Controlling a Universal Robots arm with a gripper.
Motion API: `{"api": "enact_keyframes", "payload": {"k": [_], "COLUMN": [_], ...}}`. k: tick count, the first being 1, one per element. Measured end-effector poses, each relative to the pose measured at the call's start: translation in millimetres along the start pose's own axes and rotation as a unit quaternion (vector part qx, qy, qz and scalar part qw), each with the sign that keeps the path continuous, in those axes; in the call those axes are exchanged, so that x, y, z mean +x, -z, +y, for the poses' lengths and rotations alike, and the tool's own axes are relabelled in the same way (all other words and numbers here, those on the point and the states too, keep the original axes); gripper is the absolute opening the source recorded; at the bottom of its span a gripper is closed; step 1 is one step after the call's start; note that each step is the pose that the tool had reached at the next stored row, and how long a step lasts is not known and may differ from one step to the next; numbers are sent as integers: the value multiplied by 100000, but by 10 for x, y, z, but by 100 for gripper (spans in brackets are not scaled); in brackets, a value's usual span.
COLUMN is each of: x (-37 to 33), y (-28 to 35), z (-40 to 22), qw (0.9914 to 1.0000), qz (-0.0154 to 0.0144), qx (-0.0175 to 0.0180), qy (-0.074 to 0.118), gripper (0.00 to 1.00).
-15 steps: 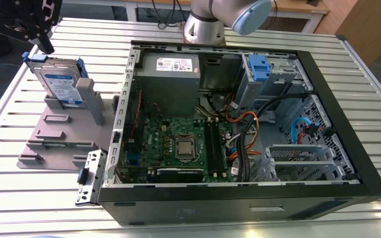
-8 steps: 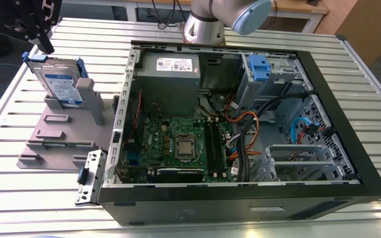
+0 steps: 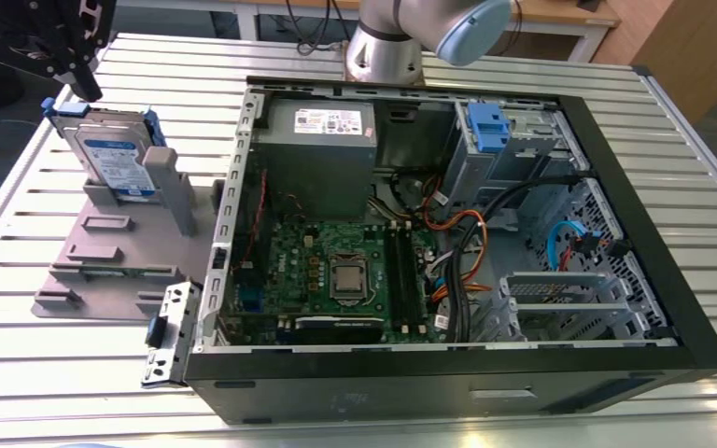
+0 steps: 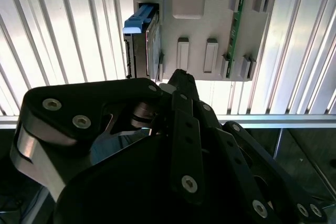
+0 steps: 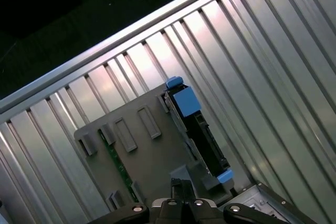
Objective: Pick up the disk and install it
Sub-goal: 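Pick up the disk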
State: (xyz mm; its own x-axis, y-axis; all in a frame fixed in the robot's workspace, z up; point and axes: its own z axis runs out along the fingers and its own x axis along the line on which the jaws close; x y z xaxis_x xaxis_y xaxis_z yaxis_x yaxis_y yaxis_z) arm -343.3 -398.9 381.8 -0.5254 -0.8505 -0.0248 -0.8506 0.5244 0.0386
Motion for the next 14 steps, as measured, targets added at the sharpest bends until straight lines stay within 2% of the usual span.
{"api": "enact_keyframes", "payload": {"k": [14], "x": [0], "y": [0], "z": [0], "qw": [99996], "qz": [35], "qx": [-21], "qy": [922], "gripper": [11]}}
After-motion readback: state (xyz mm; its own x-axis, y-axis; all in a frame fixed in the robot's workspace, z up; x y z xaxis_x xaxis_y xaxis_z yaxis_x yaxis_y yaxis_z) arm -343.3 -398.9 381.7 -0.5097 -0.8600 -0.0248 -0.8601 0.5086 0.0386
